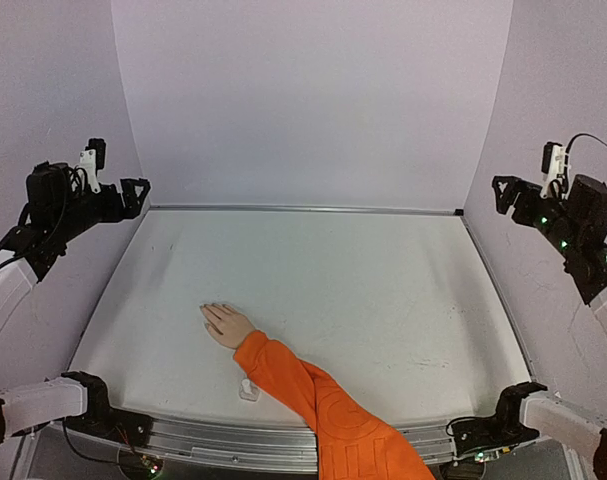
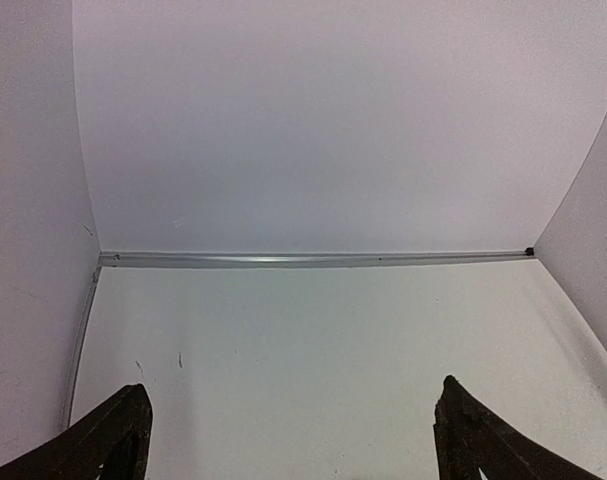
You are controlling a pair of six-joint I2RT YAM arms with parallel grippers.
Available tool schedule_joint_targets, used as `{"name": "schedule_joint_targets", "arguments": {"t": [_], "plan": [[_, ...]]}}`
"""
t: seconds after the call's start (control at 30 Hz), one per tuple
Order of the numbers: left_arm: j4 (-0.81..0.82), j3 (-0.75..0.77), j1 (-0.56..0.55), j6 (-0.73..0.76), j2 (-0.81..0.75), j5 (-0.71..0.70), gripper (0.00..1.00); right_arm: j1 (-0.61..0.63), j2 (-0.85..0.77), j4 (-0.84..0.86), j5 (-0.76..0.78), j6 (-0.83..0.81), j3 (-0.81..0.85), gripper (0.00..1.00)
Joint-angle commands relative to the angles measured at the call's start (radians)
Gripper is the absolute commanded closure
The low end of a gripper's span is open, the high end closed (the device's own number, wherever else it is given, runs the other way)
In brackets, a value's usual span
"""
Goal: Paint the nails
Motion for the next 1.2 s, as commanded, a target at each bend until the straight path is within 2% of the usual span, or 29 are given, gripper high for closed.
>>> {"name": "schedule_joint_targets", "arguments": {"t": [0.0,0.17,0.33,0.57,0.73,0.87,1.03,1.17], "plan": [[-0.055,0.019,-0.015,-0.069,0.007,0.018,0.01,0.019,0.059,0.034,0.048,0.014,0.008,0.02],[-0.142,-0.006,-0.091,-0.153,0.018,0.042,0.01,0.04,0.147,0.043,0.057,0.031,0.003,0.02],[-0.222,-0.062,-0.225,-0.263,0.017,0.057,0.01,0.056,0.224,0.053,0.002,0.024,-0.001,0.02],[-0.33,-0.14,-0.567,-0.446,0.072,-0.019,0.03,0.078,0.32,0.082,-0.094,0.025,-0.008,0.02],[-0.398,-0.145,-0.848,-0.575,0.207,-0.082,0.1,0.111,0.368,0.1,-0.123,0.023,-0.01,0.02],[-0.479,-0.107,-1.019,-0.652,0.329,-0.164,0.16,0.157,0.391,0.112,-0.128,0.027,-0.012,0.02],[-0.532,-0.057,-1.148,-0.708,0.44,-0.207,0.21,0.236,0.419,0.124,-0.095,0.026,-0.012,0.02],[-0.56,-0.016,-1.182,-0.716,0.507,-0.225,0.26,0.29,0.443,0.133,-0.074,0.026,-0.005,0.02]]}}
